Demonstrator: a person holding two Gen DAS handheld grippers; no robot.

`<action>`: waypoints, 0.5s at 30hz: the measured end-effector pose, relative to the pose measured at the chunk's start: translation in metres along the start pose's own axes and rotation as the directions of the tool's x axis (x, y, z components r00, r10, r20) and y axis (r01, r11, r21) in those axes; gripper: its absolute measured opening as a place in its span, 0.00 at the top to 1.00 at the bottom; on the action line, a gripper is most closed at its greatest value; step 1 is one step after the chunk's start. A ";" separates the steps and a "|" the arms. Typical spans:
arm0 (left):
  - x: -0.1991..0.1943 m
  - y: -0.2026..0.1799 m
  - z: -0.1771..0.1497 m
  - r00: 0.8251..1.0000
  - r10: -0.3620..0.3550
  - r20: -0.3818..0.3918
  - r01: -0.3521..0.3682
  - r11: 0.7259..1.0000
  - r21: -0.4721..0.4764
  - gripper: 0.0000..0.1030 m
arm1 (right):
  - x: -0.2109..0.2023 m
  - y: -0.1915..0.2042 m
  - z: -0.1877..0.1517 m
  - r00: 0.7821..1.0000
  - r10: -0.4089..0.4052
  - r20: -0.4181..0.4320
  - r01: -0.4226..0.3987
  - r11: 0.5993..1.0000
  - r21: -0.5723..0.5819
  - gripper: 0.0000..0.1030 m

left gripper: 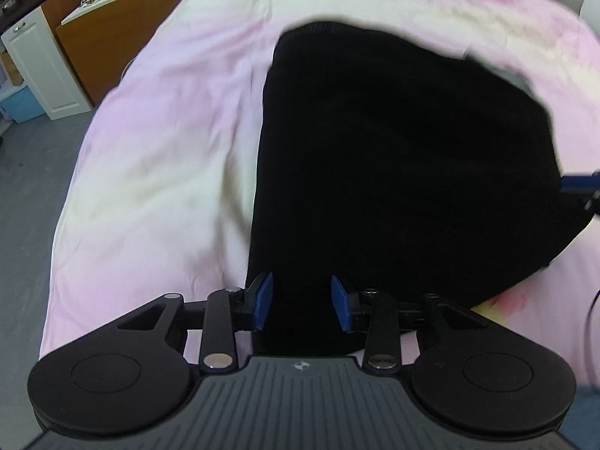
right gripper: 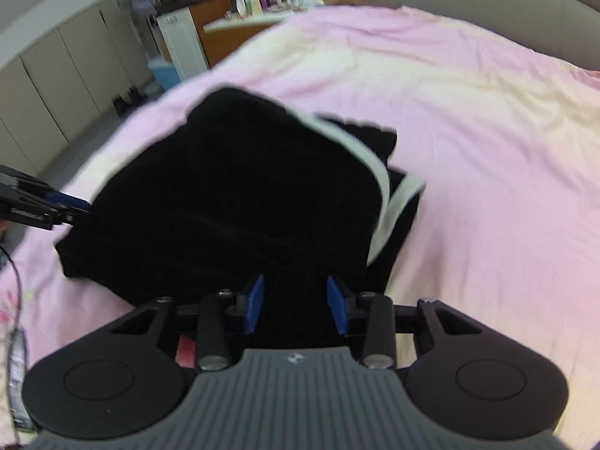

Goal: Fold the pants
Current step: 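Open both grippers and lift them away from the folded pants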

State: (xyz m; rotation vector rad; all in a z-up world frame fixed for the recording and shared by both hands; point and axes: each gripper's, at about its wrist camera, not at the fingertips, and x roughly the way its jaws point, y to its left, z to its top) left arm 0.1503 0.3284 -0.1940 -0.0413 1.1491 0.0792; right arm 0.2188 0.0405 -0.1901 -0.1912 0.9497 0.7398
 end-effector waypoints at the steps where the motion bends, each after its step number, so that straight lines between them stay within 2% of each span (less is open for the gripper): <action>1: 0.007 -0.001 -0.004 1.000 0.009 -0.002 -0.009 1.000 0.004 0.57 | 0.006 0.000 -0.005 1.000 -0.006 -0.010 0.006 1.000 0.008 0.65; 4: 0.013 -0.002 -0.002 1.000 0.026 -0.014 -0.027 1.000 -0.015 0.57 | 0.016 -0.004 -0.013 1.000 -0.007 -0.025 0.008 1.000 0.023 0.64; 8: -0.004 -0.011 0.011 0.997 0.075 -0.031 -0.074 0.997 0.035 0.57 | 0.013 -0.003 -0.004 0.999 -0.022 -0.049 0.023 0.999 0.024 0.64; 11: -0.044 -0.017 0.014 0.994 0.097 0.046 -0.099 0.994 0.053 0.58 | -0.007 0.004 0.008 0.999 -0.024 -0.031 0.025 1.000 0.008 0.64; 15: -0.113 -0.024 0.018 0.979 0.107 0.175 -0.115 0.993 0.036 0.57 | -0.060 0.010 0.020 0.998 -0.027 0.062 0.027 1.000 0.003 0.48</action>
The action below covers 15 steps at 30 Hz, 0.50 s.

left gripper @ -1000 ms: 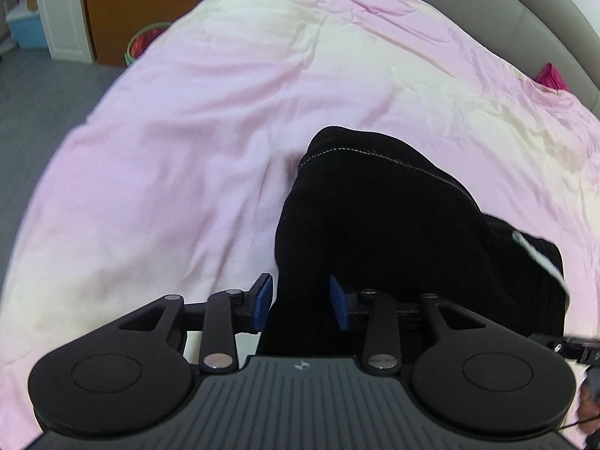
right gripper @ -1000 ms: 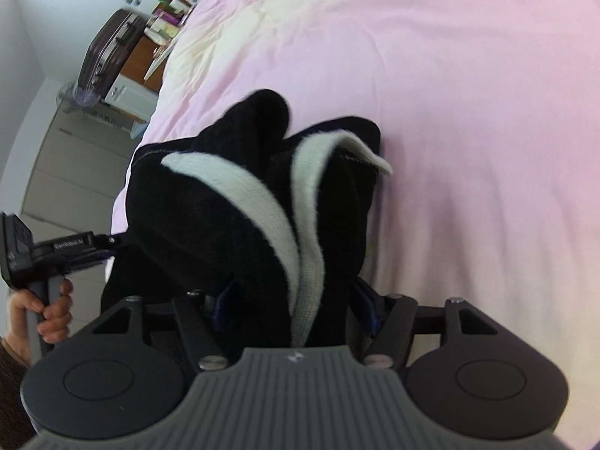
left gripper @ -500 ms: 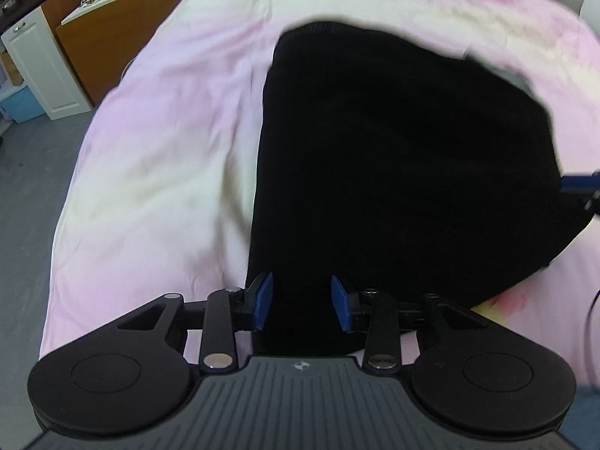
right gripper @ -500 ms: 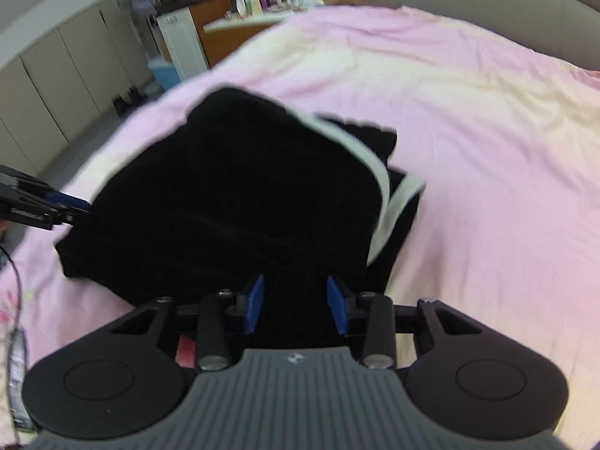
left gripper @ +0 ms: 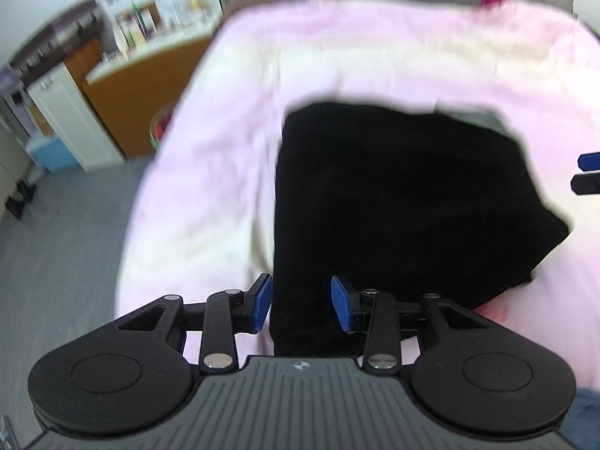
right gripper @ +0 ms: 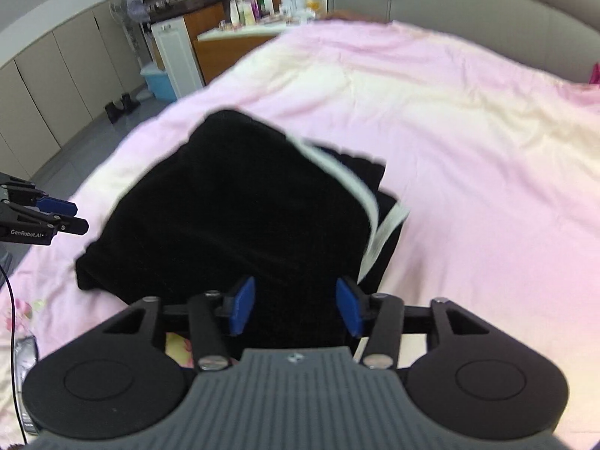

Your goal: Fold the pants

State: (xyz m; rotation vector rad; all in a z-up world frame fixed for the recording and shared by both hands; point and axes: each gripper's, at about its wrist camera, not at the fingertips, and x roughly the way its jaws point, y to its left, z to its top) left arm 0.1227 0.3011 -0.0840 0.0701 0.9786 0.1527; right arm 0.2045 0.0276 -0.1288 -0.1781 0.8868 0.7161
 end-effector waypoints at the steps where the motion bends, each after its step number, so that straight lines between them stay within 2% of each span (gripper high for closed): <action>1: -0.018 -0.002 0.004 0.999 0.009 0.034 -0.009 1.000 -0.003 0.57 | -0.015 0.001 0.004 1.000 -0.001 0.026 0.001 1.000 -0.004 0.48; 4: -0.075 -0.010 0.009 0.987 0.023 0.158 -0.021 1.000 -0.018 0.50 | -0.064 0.007 0.015 0.994 -0.020 0.109 0.022 1.000 -0.016 0.40; 7: -0.126 -0.025 0.009 0.965 0.056 0.257 -0.049 0.998 -0.034 0.42 | -0.120 0.013 0.020 0.979 -0.047 0.200 0.054 0.998 -0.027 0.29; 9: -0.154 -0.038 0.010 0.945 0.070 0.319 -0.059 0.997 -0.042 0.26 | -0.158 0.022 0.019 0.962 -0.065 0.265 0.078 0.996 -0.040 0.19; 12: -0.184 -0.061 0.006 0.926 0.115 0.361 -0.096 0.993 -0.070 0.23 | -0.210 0.033 0.011 0.932 -0.099 0.348 0.121 0.992 -0.041 0.09; 15: -0.198 -0.081 0.002 0.910 0.121 0.397 -0.089 0.991 -0.098 0.21 | -0.255 0.038 -0.007 0.908 -0.111 0.404 0.136 0.990 -0.034 0.07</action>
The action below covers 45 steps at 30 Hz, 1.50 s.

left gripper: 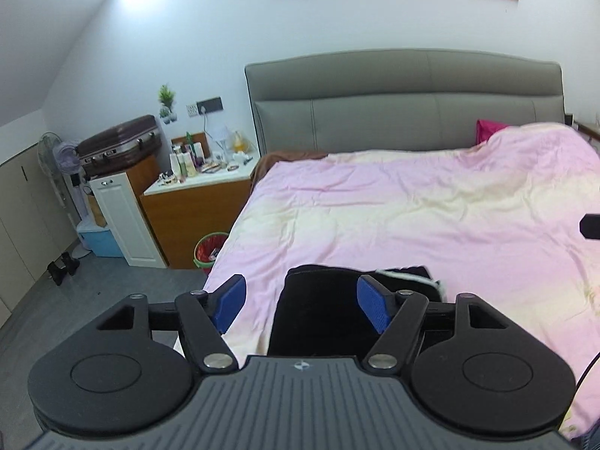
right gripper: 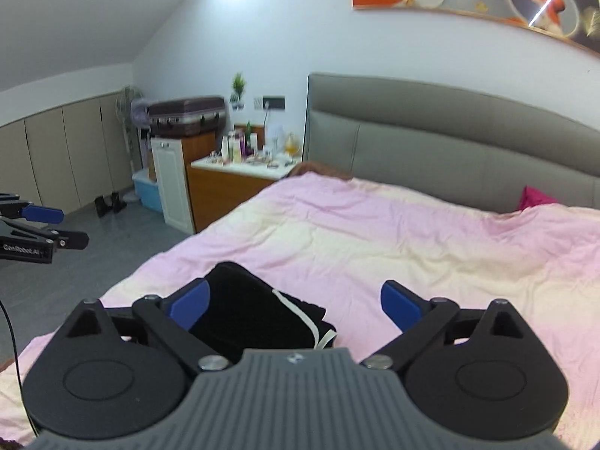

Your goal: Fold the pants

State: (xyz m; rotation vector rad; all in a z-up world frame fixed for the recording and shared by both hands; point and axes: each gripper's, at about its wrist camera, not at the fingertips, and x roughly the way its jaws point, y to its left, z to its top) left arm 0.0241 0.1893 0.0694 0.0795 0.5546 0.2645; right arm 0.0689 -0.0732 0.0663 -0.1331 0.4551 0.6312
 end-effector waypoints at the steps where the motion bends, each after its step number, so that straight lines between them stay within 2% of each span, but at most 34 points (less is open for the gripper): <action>1: -0.008 -0.005 0.000 1.000 -0.001 0.018 0.001 1.000 -0.011 0.19 | -0.015 -0.001 -0.002 1.000 -0.007 0.021 0.007 1.000 0.004 0.07; 2: -0.016 -0.009 -0.002 0.999 0.004 0.039 -0.003 1.000 -0.021 0.13 | -0.027 -0.001 -0.004 0.999 -0.013 0.041 0.013 1.000 0.007 0.05; 3: -0.021 -0.013 -0.005 0.998 0.012 0.059 -0.010 1.000 -0.029 0.12 | -0.045 0.001 -0.009 0.997 -0.024 0.069 0.024 1.000 0.008 0.05; 11: -0.064 -0.046 -0.033 0.993 0.032 0.116 -0.025 0.998 -0.060 0.10 | -0.128 0.014 -0.066 0.971 -0.157 0.181 0.156 0.988 0.020 0.05; 17: -0.076 -0.075 -0.068 0.992 0.006 0.122 0.001 0.998 -0.061 0.10 | -0.156 0.027 -0.113 0.962 -0.207 0.175 0.204 0.978 0.035 0.05; 21: -0.072 -0.092 -0.094 0.995 -0.041 0.088 0.046 0.997 -0.061 0.10 | -0.161 0.033 -0.142 0.964 -0.221 0.146 0.213 0.974 0.072 0.05; 28: -0.046 -0.104 -0.124 0.999 -0.053 -0.011 0.052 0.996 -0.079 0.10 | -0.138 0.029 -0.169 0.969 -0.235 0.077 0.222 0.964 0.144 0.05; 39: 0.003 -0.104 -0.131 0.991 -0.038 -0.126 0.029 0.997 -0.069 0.10 | -0.071 0.017 -0.178 0.974 -0.214 -0.073 0.223 0.961 0.160 0.05; 45: 0.013 -0.110 -0.132 0.987 -0.046 -0.152 0.038 0.998 -0.057 0.10 | -0.045 0.011 -0.183 0.969 -0.209 -0.133 0.229 0.959 0.165 0.05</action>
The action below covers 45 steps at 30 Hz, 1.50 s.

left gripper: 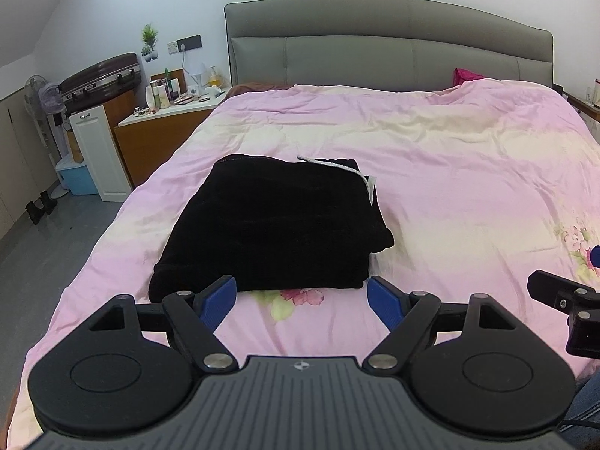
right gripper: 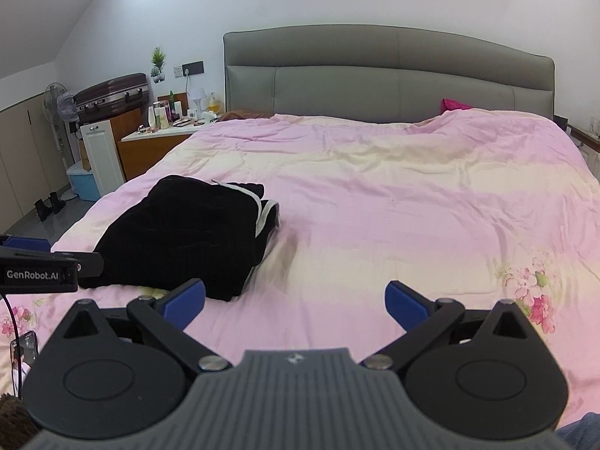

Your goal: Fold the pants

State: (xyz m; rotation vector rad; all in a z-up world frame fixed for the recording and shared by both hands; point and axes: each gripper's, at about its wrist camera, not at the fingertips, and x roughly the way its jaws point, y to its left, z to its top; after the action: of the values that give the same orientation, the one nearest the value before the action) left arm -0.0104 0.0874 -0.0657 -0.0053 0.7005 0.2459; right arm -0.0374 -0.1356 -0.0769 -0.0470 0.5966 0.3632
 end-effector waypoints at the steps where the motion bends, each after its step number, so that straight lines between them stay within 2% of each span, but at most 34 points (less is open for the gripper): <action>1: 0.000 -0.001 0.000 1.000 0.000 -0.002 0.000 1.000 0.000 0.10 | 0.002 -0.001 -0.001 1.000 0.001 -0.006 -0.001 1.000 0.005 0.05; 23: -0.018 -0.004 0.006 1.000 -0.004 0.030 0.004 1.000 0.014 0.10 | -0.015 -0.004 -0.005 0.999 -0.003 0.048 0.002 1.000 0.014 0.05; 45: -0.020 -0.004 0.006 0.999 -0.005 0.032 0.005 1.000 0.014 0.10 | -0.018 -0.005 -0.006 0.999 -0.001 0.052 0.000 1.000 0.015 0.05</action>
State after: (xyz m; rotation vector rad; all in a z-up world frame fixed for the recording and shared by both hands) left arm -0.0208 0.0800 -0.0489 0.0100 0.6700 0.2357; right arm -0.0529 -0.1468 -0.0722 -0.0228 0.5477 0.3583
